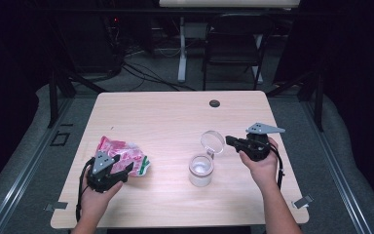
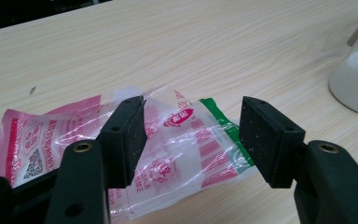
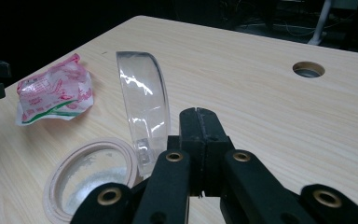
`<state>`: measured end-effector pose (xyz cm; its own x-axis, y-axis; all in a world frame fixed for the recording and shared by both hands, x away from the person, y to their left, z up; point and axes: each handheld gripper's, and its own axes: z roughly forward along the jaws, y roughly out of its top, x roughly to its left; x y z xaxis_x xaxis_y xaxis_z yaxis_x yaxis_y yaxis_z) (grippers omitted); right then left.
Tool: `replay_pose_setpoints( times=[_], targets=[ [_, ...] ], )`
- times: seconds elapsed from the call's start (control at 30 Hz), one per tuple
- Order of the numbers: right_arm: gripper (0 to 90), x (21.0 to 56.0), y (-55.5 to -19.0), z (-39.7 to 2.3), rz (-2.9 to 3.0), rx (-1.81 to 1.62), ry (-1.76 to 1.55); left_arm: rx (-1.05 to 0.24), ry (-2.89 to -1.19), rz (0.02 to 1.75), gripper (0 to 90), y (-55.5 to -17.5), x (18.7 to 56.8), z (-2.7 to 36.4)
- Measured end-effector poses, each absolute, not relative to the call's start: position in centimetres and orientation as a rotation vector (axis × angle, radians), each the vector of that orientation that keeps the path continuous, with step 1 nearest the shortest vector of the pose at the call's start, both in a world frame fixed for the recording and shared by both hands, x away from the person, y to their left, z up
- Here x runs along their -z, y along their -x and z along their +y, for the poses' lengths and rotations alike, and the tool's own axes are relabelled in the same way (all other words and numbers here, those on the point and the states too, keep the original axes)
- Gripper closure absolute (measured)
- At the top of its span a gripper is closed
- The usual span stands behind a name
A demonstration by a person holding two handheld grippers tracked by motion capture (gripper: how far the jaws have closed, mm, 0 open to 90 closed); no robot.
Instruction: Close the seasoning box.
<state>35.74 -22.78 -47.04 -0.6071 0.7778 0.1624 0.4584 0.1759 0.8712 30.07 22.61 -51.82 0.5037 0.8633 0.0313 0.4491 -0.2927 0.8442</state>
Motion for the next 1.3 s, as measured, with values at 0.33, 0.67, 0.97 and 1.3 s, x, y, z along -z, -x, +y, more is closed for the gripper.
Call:
replay_pose_setpoints(
  times=[0.33,0.67,0.97,1.3],
  targets=[
    [89.4,47.5,-35.7,-22.3,2.149,-1.409,-1.169,-0.558,-1.977,0.959,58.6,-30.8,50.1,19.3],
    [89.5,47.5,-35.4,-22.0,2.163,-1.402,-1.147,-0.479,-2.025,0.851,77.2,-32.5,48.3,13.3],
    [89.5,47.4,-35.3,-21.8,2.163,-1.41,-1.14,-0.37,-2.032,0.737,89.4,-33.8,46.9,7.9],
    [88.0,47.4,-35.1,-21.4,2.182,-1.425,-1.119,-0.344,-2.04,0.666,90.0,-34.2,45.7,4.1]
  ],
)
